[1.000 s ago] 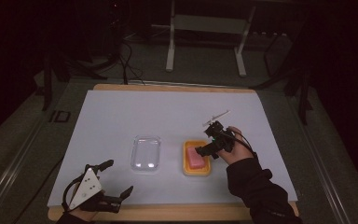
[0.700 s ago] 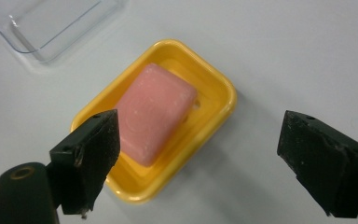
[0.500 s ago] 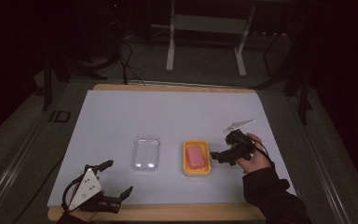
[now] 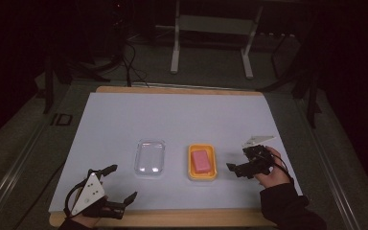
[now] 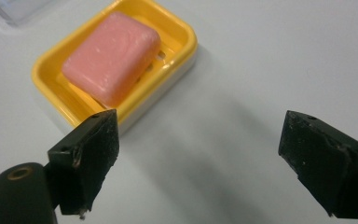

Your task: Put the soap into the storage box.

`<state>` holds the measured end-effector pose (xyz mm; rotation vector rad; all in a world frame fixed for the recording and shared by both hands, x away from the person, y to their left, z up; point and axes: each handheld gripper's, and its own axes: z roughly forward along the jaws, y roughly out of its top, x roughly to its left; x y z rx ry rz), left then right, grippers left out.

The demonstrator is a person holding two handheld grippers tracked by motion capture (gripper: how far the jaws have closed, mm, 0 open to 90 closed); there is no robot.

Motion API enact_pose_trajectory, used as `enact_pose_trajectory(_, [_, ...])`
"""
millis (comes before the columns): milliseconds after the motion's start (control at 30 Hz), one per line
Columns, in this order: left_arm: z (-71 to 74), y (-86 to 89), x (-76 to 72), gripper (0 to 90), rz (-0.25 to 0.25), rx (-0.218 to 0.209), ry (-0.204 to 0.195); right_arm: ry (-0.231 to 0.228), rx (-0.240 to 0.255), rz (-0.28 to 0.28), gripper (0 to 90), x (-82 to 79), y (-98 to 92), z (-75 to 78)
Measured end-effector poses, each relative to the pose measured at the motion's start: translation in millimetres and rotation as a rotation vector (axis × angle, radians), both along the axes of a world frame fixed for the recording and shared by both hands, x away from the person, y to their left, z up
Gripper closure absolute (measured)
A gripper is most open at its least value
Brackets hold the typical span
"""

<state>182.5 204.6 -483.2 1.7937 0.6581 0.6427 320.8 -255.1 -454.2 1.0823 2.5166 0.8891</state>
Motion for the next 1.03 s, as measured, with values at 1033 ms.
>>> enact_pose_trajectory(1033, [2.4,2.2,-1.1,1.0,0.001,-0.010,-0.006,-0.069,0.025,-0.015,13.5,-10.1,-25.6,-30.2])
